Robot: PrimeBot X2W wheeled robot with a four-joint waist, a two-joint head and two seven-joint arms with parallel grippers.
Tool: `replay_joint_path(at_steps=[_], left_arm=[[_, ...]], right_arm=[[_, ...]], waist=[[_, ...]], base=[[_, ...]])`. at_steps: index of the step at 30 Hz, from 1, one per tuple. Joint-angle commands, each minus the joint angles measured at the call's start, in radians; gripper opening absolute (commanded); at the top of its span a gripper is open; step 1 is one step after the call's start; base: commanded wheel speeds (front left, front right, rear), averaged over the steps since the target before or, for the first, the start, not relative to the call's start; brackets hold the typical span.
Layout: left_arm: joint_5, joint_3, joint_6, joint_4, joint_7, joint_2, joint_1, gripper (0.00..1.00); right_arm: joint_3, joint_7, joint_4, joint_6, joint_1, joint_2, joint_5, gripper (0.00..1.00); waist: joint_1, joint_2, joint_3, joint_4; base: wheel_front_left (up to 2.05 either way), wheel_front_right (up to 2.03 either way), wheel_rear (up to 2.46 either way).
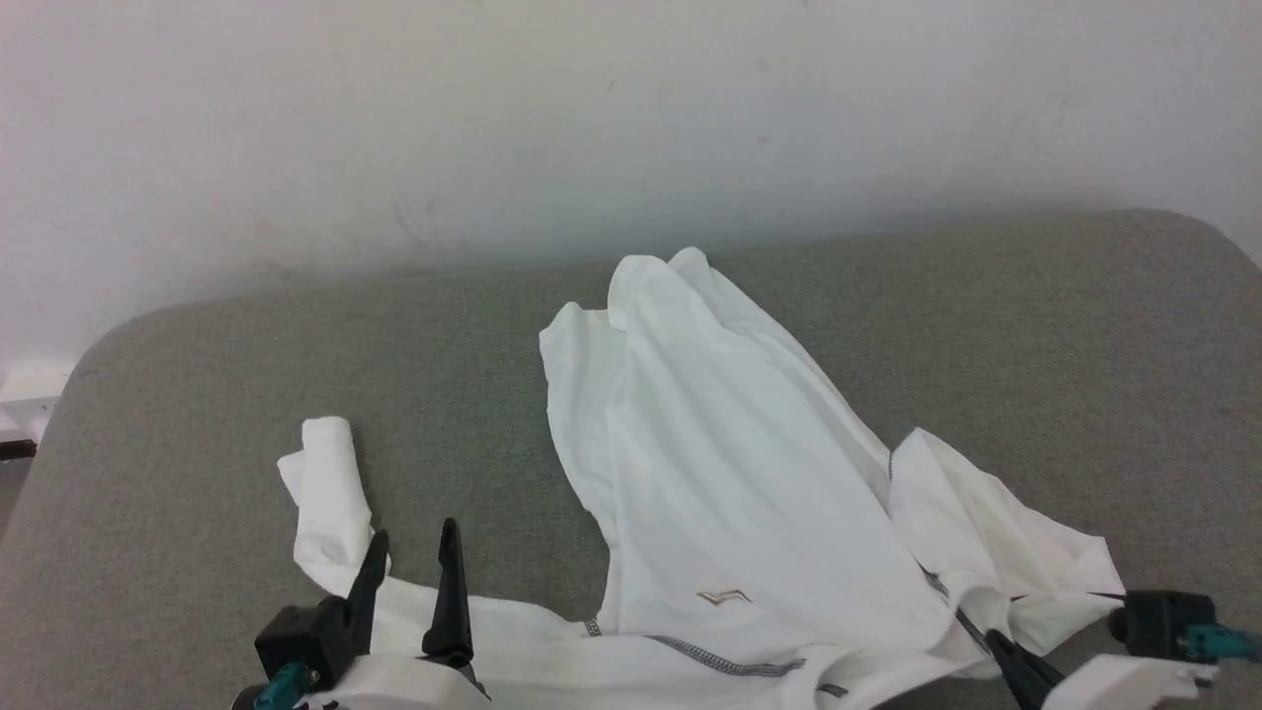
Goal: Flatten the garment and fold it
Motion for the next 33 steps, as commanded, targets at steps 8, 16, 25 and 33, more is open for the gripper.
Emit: replay_joint_path(at_steps=[8,16,25,33], left_arm=[[-0.004,-0.007,0.006,-0.006,0.014,0.015,0.010,1.00],[-0.009,-0.012,0.009,0.002,0.026,0.022,0.006,1.00],[-0.016,-0.007,0.016,0.008,0.032,0.034,0.015,1.00],[-0.015,-0.073,-0.033,0.117,0.137,0.034,-0.124,1.00]], right_arm=[[-0.083,-0.149,0.008,-0.001,0.044,0.027,-0.019,1.00],[-0.049,-0.348,-0.101,-0.001,0.017,0.026,-0.211,1.00],[0.010,-0.296,-0.266,-0.001,0.092,0.015,-0.288,1.00],[0.055,-0.279,-0.329,-0.001,0.107,0.018,-0.276,1.00]], waist=[[0.0001,0.0000,0.000,-0.025],[0.0001,0.0000,-0.015,-0.025],[0.0001,0.0000,-0.045,-0.046],[0.0001,0.0000,0.001,-0.098]], base=[[0.00,0.00,0.00],[0.00,0.00,0.00],[0.00,0.00,0.00],[0.00,0.00,0.00]])
